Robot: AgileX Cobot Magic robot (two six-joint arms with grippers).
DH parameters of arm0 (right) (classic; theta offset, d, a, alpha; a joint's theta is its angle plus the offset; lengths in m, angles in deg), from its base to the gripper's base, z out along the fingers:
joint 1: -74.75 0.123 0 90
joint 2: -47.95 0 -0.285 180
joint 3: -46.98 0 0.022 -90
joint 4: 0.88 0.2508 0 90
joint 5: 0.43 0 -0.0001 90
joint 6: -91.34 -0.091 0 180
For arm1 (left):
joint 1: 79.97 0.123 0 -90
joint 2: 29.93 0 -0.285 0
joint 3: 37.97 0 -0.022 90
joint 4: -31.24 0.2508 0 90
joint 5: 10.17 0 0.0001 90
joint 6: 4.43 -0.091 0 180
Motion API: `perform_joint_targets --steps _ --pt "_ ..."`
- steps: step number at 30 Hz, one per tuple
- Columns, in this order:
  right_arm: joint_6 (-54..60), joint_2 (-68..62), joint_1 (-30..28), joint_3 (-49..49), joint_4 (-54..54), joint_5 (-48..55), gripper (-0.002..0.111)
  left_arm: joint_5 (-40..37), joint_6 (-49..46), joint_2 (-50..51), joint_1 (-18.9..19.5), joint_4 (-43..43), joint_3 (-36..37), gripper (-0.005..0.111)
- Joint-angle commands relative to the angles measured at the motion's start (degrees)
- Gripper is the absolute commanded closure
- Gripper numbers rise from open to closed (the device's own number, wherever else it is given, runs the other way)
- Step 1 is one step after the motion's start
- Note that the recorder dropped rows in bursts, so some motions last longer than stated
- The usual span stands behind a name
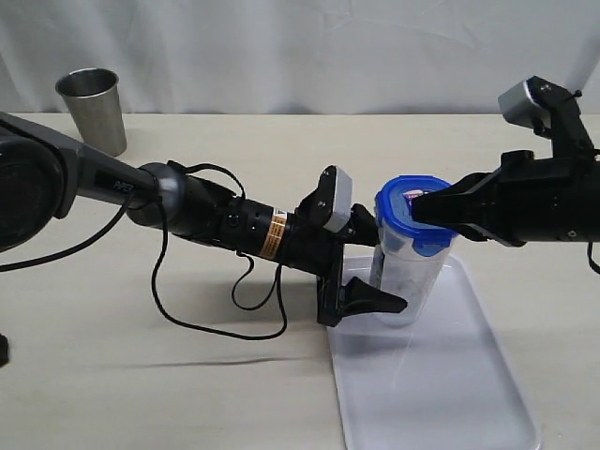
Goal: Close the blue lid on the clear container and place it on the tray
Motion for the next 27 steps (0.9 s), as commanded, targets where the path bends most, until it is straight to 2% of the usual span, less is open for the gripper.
perform_joint_targets --steps 1,7,9,11,16,19,24,27 --pt "0.42 -1.13 0.1 0.95 -4.74 -1.56 0.104 0.7 0.59 -0.88 1.66 2.78 -0.28 0.023" --pt "0.42 -1.13 0.1 0.95 -4.86 -1.56 0.104 0.86 2.59 -2.52 3.74 5.21 -0.28 0.023" --pt "0.42 -1.13 0.1 0.95 -4.87 -2.09 0.104 0.86 4.83 -3.12 4.55 5.21 -0.28 0.027" --pt "0.42 -1.13 0.1 0.95 -4.87 -2.19 0.104 0.86 7.25 -3.72 5.1 5.61 -0.28 0.039" --pt "0.42 -1.13 0.1 0.95 -4.87 -2.19 0.104 0.23 14.77 -5.79 7.55 11.81 -0.28 0.086" --pt "0.42 -1.13 0.1 0.95 -5.09 -2.19 0.104 -1.99 19.38 -7.98 10.21 15.78 -0.28 0.106" --pt "0.84 -0.89 0.1 0.72 -5.07 -1.98 0.104 -3.36 26.96 -14.31 14.36 18.13 -0.28 0.107" --pt "1.98 1.07 0.1 0.72 -4.8 -2.2 0.104 -10.92 31.83 -18.75 14.2 18.59 -0.28 0.107"
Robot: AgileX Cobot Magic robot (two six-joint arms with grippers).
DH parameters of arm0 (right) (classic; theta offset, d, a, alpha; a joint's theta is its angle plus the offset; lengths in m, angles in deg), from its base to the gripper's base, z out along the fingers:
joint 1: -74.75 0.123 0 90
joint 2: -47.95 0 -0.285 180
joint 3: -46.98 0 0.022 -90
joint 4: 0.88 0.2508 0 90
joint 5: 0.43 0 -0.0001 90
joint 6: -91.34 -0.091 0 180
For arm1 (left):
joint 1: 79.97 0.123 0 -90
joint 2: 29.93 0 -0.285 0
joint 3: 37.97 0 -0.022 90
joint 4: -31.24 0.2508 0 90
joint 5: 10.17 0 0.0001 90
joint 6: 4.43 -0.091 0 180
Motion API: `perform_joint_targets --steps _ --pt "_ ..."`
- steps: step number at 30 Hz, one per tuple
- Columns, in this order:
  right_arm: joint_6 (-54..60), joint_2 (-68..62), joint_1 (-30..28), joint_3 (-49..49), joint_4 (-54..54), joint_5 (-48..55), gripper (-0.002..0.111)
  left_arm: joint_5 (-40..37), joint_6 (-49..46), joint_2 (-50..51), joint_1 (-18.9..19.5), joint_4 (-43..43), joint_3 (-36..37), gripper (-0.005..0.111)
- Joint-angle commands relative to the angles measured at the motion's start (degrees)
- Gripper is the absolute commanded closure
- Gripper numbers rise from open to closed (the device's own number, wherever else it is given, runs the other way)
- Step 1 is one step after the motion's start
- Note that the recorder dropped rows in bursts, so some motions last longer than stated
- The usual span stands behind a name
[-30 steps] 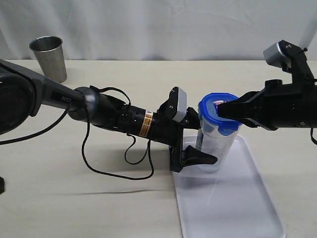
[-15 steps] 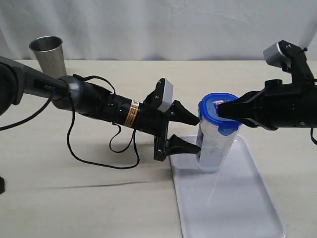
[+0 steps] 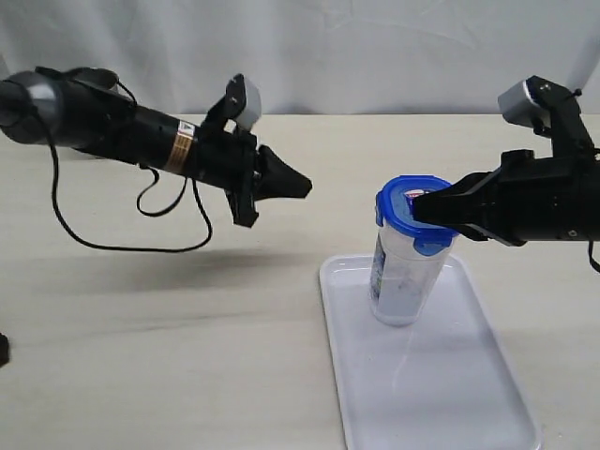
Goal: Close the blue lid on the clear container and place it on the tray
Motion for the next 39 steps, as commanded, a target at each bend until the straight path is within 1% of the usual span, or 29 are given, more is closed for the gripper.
perform_joint_targets --steps 1,2,4,8,10,13,14,17,20,25,27,30,39 --pt "1.62 1.96 0.1 0.84 -4.19 -2.1 0.104 -9.82 7.55 -6.96 -0.17 0.73 -0.28 0.107" --pt "1.85 4.47 0.1 0.84 -4.19 -3.16 0.104 -14.81 10.72 -9.32 -0.57 0.73 -0.28 0.107" --pt "2.97 8.73 0.1 0.84 -3.75 -3.96 0.104 -19.58 15.19 -12.24 -0.72 0.73 -0.28 0.107" --pt "4.77 19.61 0.1 0.96 -3.61 -6.41 0.104 -24.92 17.99 -17.78 -0.72 0.69 1.66 0.107" --pt "4.77 26.03 0.1 1.75 -3.48 -11.22 0.104 -30.99 17.99 -21.29 -0.72 -1.41 5.02 0.107" --pt "6.97 36.84 0.1 5.96 0.15 -19.94 0.104 -40.43 17.86 -28.16 -0.72 -5.65 10.84 0.107" --pt "7.71 39.46 0.1 7.05 0.9 -21.95 0.104 -41.47 17.77 -29.79 -0.72 -5.64 11.9 0.107" --pt "8.08 46.82 0.1 9.64 2.25 -26.16 0.104 -42.29 17.77 -34.29 -0.72 -5.64 14.66 0.107" --pt "8.08 53.56 0.1 11.22 3.85 -28.28 0.104 -41.89 17.64 -39.43 -0.72 -6.19 17.19 0.107" --pt "7.42 62.83 0.1 12.52 5.24 -28.7 0.104 -41.49 17.26 -47.62 -0.72 -9.59 22.41 0.107" --pt "7.42 65.72 0.1 12.89 5.47 -28.7 0.104 -41.49 15.52 -51.27 -0.72 -11.71 24.8 0.107" --pt "7.42 68.7 0.1 13.31 5.47 -28.7 0.104 -41.84 14.2 -56.68 -0.72 -14.35 27.94 0.107" --pt "7.42 72.59 0.1 13.35 5.47 -29.06 0.104 -40.8 14.54 -70.4 -0.72 -15.77 36.39 0.107"
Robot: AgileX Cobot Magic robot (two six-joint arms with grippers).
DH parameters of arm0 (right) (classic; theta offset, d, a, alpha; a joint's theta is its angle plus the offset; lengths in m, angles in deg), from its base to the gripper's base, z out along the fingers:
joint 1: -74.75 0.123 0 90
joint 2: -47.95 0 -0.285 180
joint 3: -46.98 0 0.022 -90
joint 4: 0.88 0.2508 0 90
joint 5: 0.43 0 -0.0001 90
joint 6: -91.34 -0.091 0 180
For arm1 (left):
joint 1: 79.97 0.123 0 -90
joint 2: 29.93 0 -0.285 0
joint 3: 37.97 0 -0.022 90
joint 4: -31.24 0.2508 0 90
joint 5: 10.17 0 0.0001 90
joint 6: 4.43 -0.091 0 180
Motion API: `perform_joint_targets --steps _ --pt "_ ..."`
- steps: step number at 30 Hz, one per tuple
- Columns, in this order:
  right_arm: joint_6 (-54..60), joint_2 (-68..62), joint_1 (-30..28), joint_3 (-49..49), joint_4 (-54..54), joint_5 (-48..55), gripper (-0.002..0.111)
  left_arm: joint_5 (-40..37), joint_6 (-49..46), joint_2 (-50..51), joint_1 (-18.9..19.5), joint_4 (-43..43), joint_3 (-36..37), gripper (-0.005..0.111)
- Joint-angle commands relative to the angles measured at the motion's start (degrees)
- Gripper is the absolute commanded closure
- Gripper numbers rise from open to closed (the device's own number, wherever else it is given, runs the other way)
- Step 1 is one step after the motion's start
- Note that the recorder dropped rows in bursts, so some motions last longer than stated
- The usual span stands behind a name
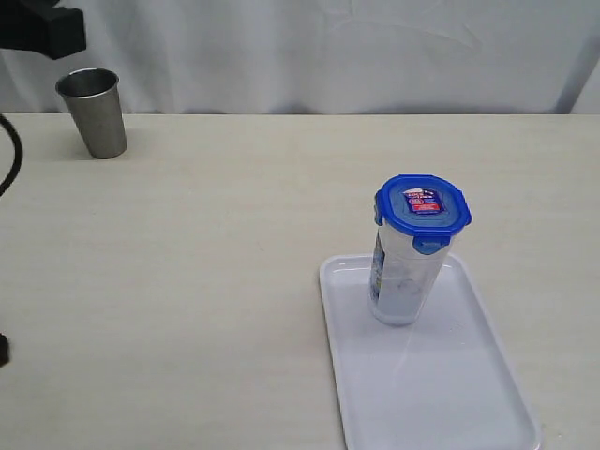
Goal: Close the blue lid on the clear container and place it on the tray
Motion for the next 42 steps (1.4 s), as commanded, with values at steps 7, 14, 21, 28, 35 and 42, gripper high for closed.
perform_joint_targets --steps 7,14,21,28,35,42 --pt "0.04 0.92 0.1 0.44 0.06 -0.4 0.104 1.06 0.03 -15.39 -0.14 -3.89 7.21 0.107" --pt "0.04 0.92 0.1 0.54 0.06 -0.4 0.104 4.14 0.63 -22.62 -0.14 -3.51 7.21 0.107" --pt "0.04 0.92 0.1 0.54 0.06 -0.4 0.104 8.64 0.51 -26.29 -0.14 -3.51 7.21 0.107" --pt "0.04 0.92 0.1 0.54 0.06 -0.4 0.104 11.81 0.51 -26.41 -0.14 -3.51 7.21 0.107" --pt "0.04 0.92 0.1 0.54 0.06 -0.4 0.104 13.22 0.51 -26.41 -0.14 -3.51 7.21 0.107" --pt "0.04 0.92 0.1 0.54 0.06 -0.4 0.104 13.03 0.04 -26.41 -0.14 -0.89 7.21 0.107"
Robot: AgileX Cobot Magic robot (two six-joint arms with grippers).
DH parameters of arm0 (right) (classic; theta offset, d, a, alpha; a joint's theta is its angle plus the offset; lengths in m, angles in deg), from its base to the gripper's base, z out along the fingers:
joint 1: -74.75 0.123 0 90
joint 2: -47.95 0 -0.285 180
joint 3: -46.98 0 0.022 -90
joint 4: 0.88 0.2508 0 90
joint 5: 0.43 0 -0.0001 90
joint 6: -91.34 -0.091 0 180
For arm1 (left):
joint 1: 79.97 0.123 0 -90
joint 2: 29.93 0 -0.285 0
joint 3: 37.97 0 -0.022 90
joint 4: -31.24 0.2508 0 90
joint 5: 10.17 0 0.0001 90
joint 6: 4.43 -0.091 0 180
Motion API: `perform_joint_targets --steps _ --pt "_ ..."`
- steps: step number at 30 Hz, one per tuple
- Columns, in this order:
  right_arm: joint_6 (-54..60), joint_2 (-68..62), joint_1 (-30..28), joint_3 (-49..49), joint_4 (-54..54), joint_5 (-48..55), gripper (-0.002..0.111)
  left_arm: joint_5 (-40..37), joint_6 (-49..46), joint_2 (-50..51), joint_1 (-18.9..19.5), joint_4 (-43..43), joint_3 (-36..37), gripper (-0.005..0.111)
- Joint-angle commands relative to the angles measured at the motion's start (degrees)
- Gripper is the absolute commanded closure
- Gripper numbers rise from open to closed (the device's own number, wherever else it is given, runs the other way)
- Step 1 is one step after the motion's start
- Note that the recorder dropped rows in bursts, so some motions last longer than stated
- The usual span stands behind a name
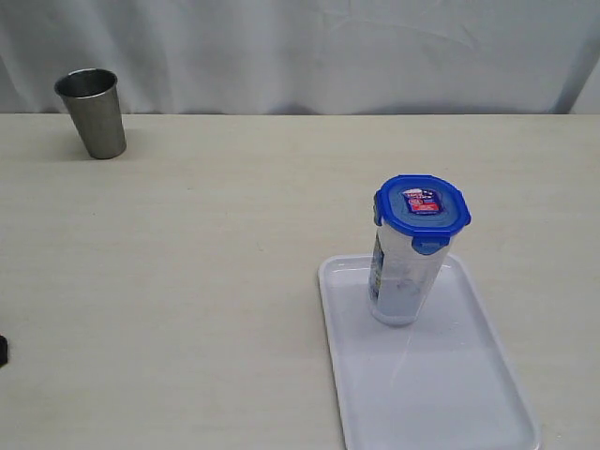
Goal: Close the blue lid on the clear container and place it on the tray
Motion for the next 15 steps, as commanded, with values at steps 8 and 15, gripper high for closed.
perform_joint_targets --steps 8,15 --pt "0.04 0.23 0.1 0.29 0.06 -0.27 0.104 1.46 -0.07 -0.22 -0.14 0.65 0.11 0.107" --pt "0.04 0.23 0.1 0.29 0.06 -0.27 0.104 1.3 -0.07 -0.22 -0.04 0.65 0.11 0.107"
